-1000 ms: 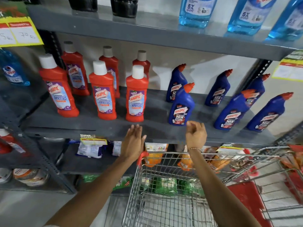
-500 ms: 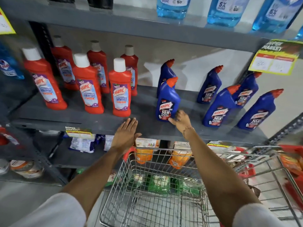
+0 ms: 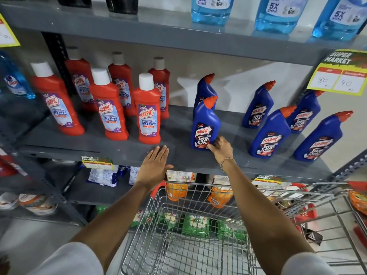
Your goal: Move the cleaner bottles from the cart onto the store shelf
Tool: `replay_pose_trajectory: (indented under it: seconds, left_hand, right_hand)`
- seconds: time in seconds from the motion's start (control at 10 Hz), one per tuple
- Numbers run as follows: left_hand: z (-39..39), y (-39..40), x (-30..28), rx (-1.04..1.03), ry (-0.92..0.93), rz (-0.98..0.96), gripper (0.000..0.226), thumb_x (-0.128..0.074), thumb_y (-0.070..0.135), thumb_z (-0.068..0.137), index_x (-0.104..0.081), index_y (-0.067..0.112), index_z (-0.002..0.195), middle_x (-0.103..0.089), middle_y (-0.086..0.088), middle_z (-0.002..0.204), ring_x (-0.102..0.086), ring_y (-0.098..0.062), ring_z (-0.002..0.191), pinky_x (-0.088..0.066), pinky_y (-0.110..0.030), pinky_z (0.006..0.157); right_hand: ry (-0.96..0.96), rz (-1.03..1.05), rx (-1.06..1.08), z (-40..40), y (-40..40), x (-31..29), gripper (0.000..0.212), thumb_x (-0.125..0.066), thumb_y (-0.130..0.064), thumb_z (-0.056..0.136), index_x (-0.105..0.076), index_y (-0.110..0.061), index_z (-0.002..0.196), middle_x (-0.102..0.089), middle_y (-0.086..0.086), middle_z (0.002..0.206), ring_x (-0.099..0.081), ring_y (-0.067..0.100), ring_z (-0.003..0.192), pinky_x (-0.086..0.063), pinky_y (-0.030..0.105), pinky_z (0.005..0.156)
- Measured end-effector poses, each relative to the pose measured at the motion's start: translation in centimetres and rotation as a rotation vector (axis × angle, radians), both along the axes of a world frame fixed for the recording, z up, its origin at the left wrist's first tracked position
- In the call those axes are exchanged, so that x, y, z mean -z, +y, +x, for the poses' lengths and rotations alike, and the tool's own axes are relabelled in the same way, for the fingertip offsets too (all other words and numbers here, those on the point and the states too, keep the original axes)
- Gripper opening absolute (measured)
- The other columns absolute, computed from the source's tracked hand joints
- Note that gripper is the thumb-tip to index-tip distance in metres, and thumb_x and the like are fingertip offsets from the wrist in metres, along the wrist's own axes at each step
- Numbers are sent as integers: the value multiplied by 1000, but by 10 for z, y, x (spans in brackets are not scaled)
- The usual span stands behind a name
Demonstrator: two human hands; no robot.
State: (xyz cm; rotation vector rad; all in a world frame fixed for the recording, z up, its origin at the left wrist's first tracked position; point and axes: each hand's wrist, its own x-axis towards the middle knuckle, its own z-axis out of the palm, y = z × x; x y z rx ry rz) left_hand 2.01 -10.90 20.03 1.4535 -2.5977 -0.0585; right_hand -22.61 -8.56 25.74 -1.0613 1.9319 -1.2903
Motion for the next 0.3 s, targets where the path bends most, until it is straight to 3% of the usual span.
replay_pose_trajectory:
  seconds: [0.2, 0.3]
  left_hand:
    - [0, -1, -10, 19, -16, 50, 67, -18, 49, 95, 0, 10, 146, -3, -6, 159, 1, -23, 147, -6, -37, 121]
    - [4, 1, -9, 36, -19, 63, 73, -3, 55, 90, 5, 9, 146, 2, -8, 159, 7, -23, 146, -2, -37, 120]
  right_hand:
    - [31, 22, 3, 18, 18, -4, 42, -63, -7, 82, -49, -6, 121, -60, 10, 124, -58, 20, 111, -46, 31, 96]
    - [198, 9, 51, 26, 32, 1, 42, -52, -7, 88, -44, -7, 129, -53, 12, 134, -50, 24, 122, -40, 34, 103]
